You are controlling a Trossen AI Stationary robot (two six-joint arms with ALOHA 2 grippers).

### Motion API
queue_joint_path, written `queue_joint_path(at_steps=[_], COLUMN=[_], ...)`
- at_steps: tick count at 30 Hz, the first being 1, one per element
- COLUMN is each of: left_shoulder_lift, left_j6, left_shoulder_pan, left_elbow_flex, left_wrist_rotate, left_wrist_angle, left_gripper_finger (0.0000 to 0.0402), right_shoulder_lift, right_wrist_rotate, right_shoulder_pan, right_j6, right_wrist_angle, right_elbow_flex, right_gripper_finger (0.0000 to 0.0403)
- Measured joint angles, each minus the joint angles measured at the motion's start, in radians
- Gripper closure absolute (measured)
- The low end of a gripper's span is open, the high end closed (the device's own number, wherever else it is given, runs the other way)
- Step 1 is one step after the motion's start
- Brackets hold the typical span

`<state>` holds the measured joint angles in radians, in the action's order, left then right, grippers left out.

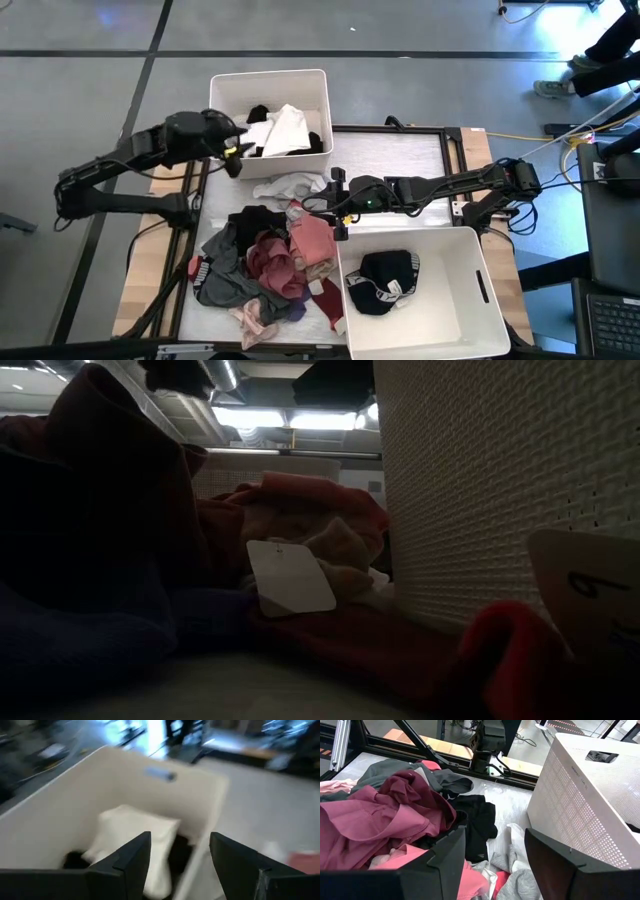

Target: Sort clothes

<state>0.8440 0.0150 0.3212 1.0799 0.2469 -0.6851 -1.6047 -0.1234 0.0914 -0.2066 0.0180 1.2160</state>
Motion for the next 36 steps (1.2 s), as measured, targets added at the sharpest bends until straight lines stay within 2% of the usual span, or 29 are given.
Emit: queue_joint_path(at_steps=[4,12,16,20,28,36], left_shoulder_lift=[0.004,0.075,0.150,0.239,0.423,0.564], left_j6=[0.025,0.086,0.124,0.166,0.294,0.330], left_shoulder_pan=[-0.101,-0.253,-0.299,-0.321,-0.324,-0.288], left_elbow_flex=[-0.063,-0.220,-0.260,-0.292,-0.327,-0.328], left_wrist_rotate=[-0.050,-0.049,0.030,0.131,0.222,0.243], left_wrist_angle=[0.091,0.266,0.290,0.299,0.405,0.502], left_gripper_finger=[0.0208,0.0208,0.0208,0.0208,0.0208,0.0208], right_shoulder_lift=[0.000,0.000,0.000,0.000,0.000,0.000], right_wrist_rotate=[0.000,0.000,0.000,0.000,0.000,0.000], right_shoulder_pan=[0.000,0.000,0.000,0.000,0.000,0.000], right_j6=[0.000,0.000,0.000,0.000,0.000,0.000], right_wrist_angle=[0.000,0.000,-0.001,-0.001,0.000,0.000], right_elbow_flex=[0.000,0.000,0.000,0.000,0.000,0.000], right_gripper_finger=[0.0196,0.0196,0.0196,0.0196,0.0196,0.0196])
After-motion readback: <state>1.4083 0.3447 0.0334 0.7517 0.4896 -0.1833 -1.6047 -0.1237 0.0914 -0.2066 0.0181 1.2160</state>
